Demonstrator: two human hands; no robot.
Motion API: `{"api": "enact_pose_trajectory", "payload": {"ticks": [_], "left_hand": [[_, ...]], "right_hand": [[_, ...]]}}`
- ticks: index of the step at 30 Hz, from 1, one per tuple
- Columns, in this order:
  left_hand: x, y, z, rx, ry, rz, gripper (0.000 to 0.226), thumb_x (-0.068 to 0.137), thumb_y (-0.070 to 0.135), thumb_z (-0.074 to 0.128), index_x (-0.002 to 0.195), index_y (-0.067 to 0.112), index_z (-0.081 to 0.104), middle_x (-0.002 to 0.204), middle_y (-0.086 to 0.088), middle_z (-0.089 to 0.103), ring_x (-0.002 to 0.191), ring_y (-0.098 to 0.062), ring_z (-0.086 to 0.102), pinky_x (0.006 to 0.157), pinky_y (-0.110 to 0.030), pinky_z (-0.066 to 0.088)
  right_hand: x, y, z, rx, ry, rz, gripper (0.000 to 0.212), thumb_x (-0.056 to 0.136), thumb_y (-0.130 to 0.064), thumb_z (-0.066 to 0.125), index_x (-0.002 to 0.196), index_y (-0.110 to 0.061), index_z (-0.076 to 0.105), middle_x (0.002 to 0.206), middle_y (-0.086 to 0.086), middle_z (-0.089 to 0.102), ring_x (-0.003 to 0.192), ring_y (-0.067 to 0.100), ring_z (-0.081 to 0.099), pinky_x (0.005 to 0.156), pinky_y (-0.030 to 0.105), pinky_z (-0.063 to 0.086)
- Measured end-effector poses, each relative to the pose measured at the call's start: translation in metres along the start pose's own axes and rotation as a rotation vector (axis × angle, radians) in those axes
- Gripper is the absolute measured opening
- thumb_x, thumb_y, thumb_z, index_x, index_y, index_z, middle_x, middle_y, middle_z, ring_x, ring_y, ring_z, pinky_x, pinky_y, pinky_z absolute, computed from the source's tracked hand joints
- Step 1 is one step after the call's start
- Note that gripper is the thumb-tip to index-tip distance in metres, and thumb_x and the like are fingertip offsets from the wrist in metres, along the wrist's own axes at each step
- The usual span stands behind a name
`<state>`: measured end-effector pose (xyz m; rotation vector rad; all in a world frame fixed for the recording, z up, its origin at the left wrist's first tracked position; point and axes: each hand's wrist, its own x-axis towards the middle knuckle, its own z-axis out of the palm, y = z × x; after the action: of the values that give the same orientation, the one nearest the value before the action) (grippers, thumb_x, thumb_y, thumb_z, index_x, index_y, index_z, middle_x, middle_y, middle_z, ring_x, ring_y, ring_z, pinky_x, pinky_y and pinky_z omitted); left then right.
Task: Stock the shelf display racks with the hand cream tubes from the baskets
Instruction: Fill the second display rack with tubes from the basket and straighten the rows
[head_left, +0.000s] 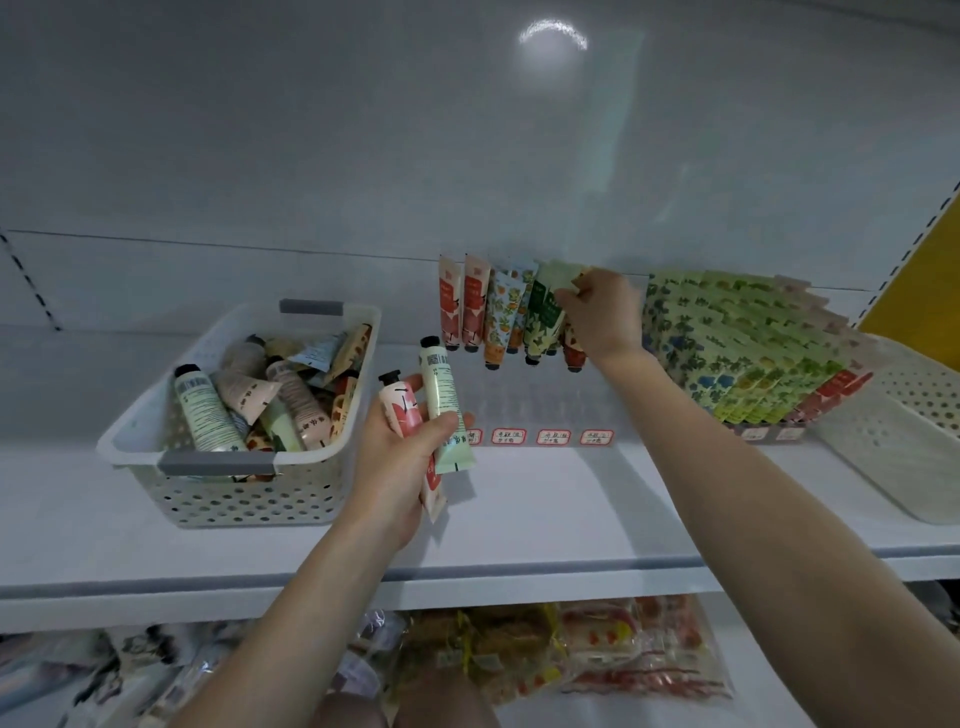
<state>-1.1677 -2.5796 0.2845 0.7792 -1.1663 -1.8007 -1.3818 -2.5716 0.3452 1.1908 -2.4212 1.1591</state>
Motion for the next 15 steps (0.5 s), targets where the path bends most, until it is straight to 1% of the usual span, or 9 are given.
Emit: {"api": "enact_pose_trajectory", "payload": {"ticks": [1, 2, 4, 6, 8, 9, 11, 13, 15], "left_hand": [[0.0012, -0.0007, 0.0000, -0.003, -0.002, -0.002, 0.040, 0.082, -0.005, 0.062, 0.102, 0.029, 0.054, 0.100, -0.004, 0.068, 0.079, -0.013, 0.071, 0.070, -0.030, 0.056], [0.0021, -0.0011, 0.0001, -0.007, -0.006, -0.005, 0.041, 0.082, -0.006, 0.061, 0.102, 0.029, 0.054, 0.100, -0.004, 0.068, 0.079, -0.013, 0.071, 0.071, -0.031, 0.056], [0.0037, -0.0022, 0.0000, -0.004, -0.011, -0.007, 0.041, 0.083, -0.006, 0.061, 0.104, 0.029, 0.053, 0.100, -0.003, 0.068, 0.078, -0.012, 0.071, 0.074, -0.032, 0.056], [0.0047, -0.0041, -0.0006, 0.005, -0.011, -0.019, 0.042, 0.083, -0.004, 0.062, 0.108, 0.028, 0.052, 0.102, -0.003, 0.068, 0.080, -0.012, 0.071, 0.077, -0.033, 0.055], [0.0055, -0.0063, -0.0017, 0.007, -0.012, -0.023, 0.042, 0.083, -0.003, 0.062, 0.108, 0.029, 0.052, 0.103, -0.004, 0.068, 0.082, -0.013, 0.070, 0.076, -0.032, 0.055], [0.0054, -0.0069, -0.0019, 0.010, -0.013, -0.024, 0.041, 0.083, -0.003, 0.062, 0.108, 0.029, 0.053, 0.103, -0.005, 0.068, 0.082, -0.014, 0.070, 0.074, -0.030, 0.056], [0.0056, -0.0079, -0.0024, 0.010, -0.016, -0.026, 0.041, 0.083, -0.003, 0.062, 0.108, 0.028, 0.053, 0.103, -0.006, 0.068, 0.080, -0.013, 0.070, 0.069, -0.027, 0.058], [0.0061, -0.0092, -0.0034, 0.011, -0.013, -0.029, 0.041, 0.083, -0.003, 0.062, 0.107, 0.029, 0.053, 0.104, -0.007, 0.068, 0.082, -0.015, 0.070, 0.071, -0.029, 0.057], [0.0064, -0.0106, -0.0042, 0.014, -0.008, -0.036, 0.042, 0.082, -0.003, 0.063, 0.109, 0.028, 0.053, 0.107, -0.007, 0.067, 0.089, -0.019, 0.069, 0.076, -0.034, 0.055]], "right_hand": [[0.0014, -0.0005, 0.0012, 0.000, 0.000, -0.012, 0.030, 0.089, -0.011, 0.056, 0.092, 0.020, 0.059, 0.087, 0.034, 0.062, 0.084, 0.045, 0.059, 0.072, 0.047, 0.050], [0.0020, -0.0014, 0.0018, -0.003, 0.000, -0.019, 0.031, 0.089, -0.010, 0.055, 0.098, 0.020, 0.058, 0.093, 0.036, 0.062, 0.090, 0.046, 0.058, 0.078, 0.051, 0.049], [0.0038, -0.0028, 0.0020, -0.026, -0.019, -0.038, 0.032, 0.090, -0.009, 0.054, 0.102, 0.021, 0.057, 0.096, 0.037, 0.061, 0.093, 0.046, 0.058, 0.081, 0.051, 0.048], [0.0047, -0.0021, 0.0021, -0.046, -0.042, -0.066, 0.032, 0.091, -0.009, 0.053, 0.101, 0.021, 0.058, 0.095, 0.036, 0.062, 0.092, 0.045, 0.059, 0.080, 0.049, 0.049], [0.0034, -0.0011, 0.0027, -0.059, -0.053, -0.081, 0.031, 0.091, -0.010, 0.053, 0.098, 0.019, 0.060, 0.094, 0.034, 0.063, 0.090, 0.043, 0.060, 0.075, 0.044, 0.051], [0.0025, -0.0001, 0.0037, -0.065, -0.064, -0.078, 0.030, 0.091, -0.011, 0.054, 0.094, 0.018, 0.061, 0.091, 0.032, 0.064, 0.087, 0.042, 0.061, 0.070, 0.040, 0.050], [0.0035, 0.0011, 0.0051, -0.082, -0.084, -0.062, 0.028, 0.090, -0.010, 0.054, 0.076, 0.014, 0.058, 0.073, 0.028, 0.059, 0.071, 0.038, 0.057, 0.059, 0.033, 0.041], [0.0072, 0.0011, 0.0061, -0.118, -0.102, -0.053, 0.031, 0.089, -0.009, 0.055, 0.061, -0.001, 0.045, 0.055, 0.014, 0.040, 0.054, 0.026, 0.040, 0.050, 0.028, 0.029], [0.0107, 0.0001, 0.0071, -0.144, -0.124, -0.049, 0.040, 0.089, -0.009, 0.055, 0.055, -0.008, 0.034, 0.050, 0.006, 0.030, 0.046, 0.017, 0.028, 0.045, 0.026, 0.023]]}}
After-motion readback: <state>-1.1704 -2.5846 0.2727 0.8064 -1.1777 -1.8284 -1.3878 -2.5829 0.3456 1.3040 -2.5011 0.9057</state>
